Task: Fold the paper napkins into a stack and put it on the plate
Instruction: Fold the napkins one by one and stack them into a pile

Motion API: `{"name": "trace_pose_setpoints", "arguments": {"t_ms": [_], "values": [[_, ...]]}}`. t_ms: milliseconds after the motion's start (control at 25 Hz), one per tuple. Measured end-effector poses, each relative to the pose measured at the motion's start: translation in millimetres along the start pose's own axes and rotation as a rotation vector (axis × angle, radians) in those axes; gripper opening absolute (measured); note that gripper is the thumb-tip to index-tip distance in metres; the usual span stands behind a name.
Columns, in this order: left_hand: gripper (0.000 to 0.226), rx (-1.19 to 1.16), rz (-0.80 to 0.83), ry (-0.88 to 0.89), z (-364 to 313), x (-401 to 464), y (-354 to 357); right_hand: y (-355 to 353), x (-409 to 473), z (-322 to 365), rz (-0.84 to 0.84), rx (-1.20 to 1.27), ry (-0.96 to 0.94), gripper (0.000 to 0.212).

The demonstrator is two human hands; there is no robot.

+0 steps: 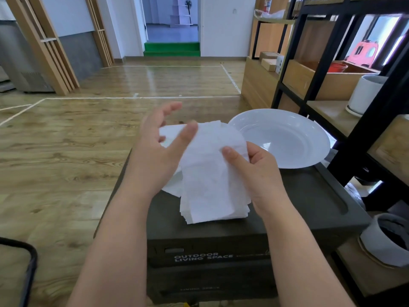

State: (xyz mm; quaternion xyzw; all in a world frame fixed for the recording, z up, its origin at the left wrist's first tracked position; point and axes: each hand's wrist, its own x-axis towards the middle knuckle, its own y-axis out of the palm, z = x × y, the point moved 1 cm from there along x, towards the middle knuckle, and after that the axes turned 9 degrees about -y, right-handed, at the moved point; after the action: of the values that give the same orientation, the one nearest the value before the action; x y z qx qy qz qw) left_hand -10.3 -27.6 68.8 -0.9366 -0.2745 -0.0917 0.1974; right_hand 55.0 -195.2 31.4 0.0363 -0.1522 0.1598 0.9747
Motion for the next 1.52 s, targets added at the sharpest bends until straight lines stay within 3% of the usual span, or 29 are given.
{"name": "trace_pose_setpoints", "arguments": {"t_ms": [120, 240, 400, 520, 600, 640, 760, 840, 1000, 1120, 1280, 1520], "values": [[0.043, 0.247, 0.131, 0.193, 0, -4, 4, 2, 1, 0, -0.046, 0.038, 0.004, 0.011], [0.03, 0.408, 0.115, 0.246, 6, -3, 10, 2, 1, -1, -0.066, 0.026, -0.012, 0.012], [0.009, 0.343, 0.062, 0.227, 9, -1, 13, 1, 2, -3, -0.08, 0.024, 0.0, 0.019], [0.008, 0.323, 0.033, 0.213, 8, -1, 9, -4, 3, -3, -0.087, 0.01, -0.028, 0.043], [0.007, 0.338, 0.052, 0.197, 6, -2, 5, -9, 3, -1, -0.002, -0.136, -0.073, 0.06], [0.006, 0.341, 0.085, 0.19, 4, -2, 4, -11, 3, 0, 0.055, -0.215, -0.096, 0.059], [0.009, 0.247, 0.195, 0.093, 4, -2, 4, -14, 1, 1, 0.092, -0.202, -0.103, 0.02], [0.011, 0.147, 0.183, -0.038, 8, 0, 8, -14, 1, 0, 0.094, -0.126, -0.072, 0.006], [0.013, -0.02, 0.114, -0.332, 31, 3, 24, -6, 4, -7, 0.024, -0.135, 0.034, 0.013], [0.015, 0.061, 0.047, -0.443, 52, -1, 35, 0, 5, -23, 0.012, -0.42, 0.114, 0.033], [0.016, 0.287, -0.031, -0.442, 70, -2, 37, 0, 2, -35, 0.04, -0.813, 0.172, 0.036], [0.025, 0.469, -0.045, -0.395, 79, -2, 42, -3, 2, -40, 0.028, -0.898, 0.205, 0.036]]}}
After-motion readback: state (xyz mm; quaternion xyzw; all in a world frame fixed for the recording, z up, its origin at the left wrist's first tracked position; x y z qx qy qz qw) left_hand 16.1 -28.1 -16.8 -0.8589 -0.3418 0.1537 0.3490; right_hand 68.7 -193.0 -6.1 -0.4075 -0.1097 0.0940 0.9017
